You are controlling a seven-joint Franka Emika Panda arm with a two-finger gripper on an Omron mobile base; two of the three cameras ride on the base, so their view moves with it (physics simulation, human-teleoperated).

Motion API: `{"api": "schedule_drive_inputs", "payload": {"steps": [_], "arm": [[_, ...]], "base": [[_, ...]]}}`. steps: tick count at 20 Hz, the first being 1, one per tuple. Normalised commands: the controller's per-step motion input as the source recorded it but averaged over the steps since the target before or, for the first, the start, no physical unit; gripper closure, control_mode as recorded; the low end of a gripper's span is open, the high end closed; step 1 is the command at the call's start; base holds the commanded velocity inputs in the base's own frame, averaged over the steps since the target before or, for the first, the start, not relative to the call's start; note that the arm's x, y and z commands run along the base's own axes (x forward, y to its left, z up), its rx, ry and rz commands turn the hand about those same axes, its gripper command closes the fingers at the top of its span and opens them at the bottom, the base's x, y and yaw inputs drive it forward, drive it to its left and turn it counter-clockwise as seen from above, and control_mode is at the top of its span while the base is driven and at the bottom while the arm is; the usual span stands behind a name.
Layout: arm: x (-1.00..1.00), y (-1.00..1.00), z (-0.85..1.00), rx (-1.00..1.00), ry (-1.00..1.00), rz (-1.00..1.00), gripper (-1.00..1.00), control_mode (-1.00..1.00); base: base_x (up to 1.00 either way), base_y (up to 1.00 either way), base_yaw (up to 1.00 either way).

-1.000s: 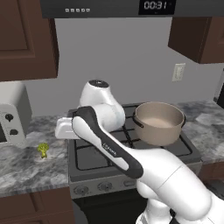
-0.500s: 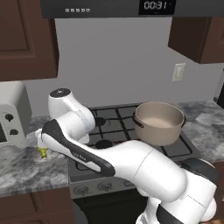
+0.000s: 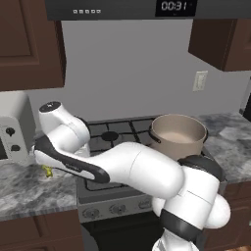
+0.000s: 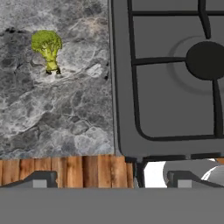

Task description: Turn on the burner for the pot on the stove. Wait thirty seconds for the pot to heat up. Then add the broccoli to the pot.

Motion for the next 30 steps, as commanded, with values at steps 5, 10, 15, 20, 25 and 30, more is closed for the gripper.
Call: {"api": "schedule_drive_inputs", "payload": {"steps": [5,10,15,20,25,30], "arm": [[0.36,0.22,-0.42,-0.01,0.02,-0.01,-1.00,-1.00],[0.39,0.17,-0.35,0.00,0.02,0.00,-1.00,-1.00],[0.48,0.23,-0.25,0.00,0.02,0.05,-1.00,-1.00],[0.37,0.30,-0.25,0.00,0.03,0.10,-1.00,-1.00],[0.33,0.35,-0.25,0.00,0.07,0.10,-1.00,-1.00],[0.34,0.27,-0.16,0.00,0.03,0.06,-1.00,-1.00]], "base": [[0.00,0.00,0.00],[0.00,0.00,0.00],[0.00,0.00,0.00],[0.00,0.00,0.00],[0.00,0.00,0.00],[0.00,0.00,0.00]]}}
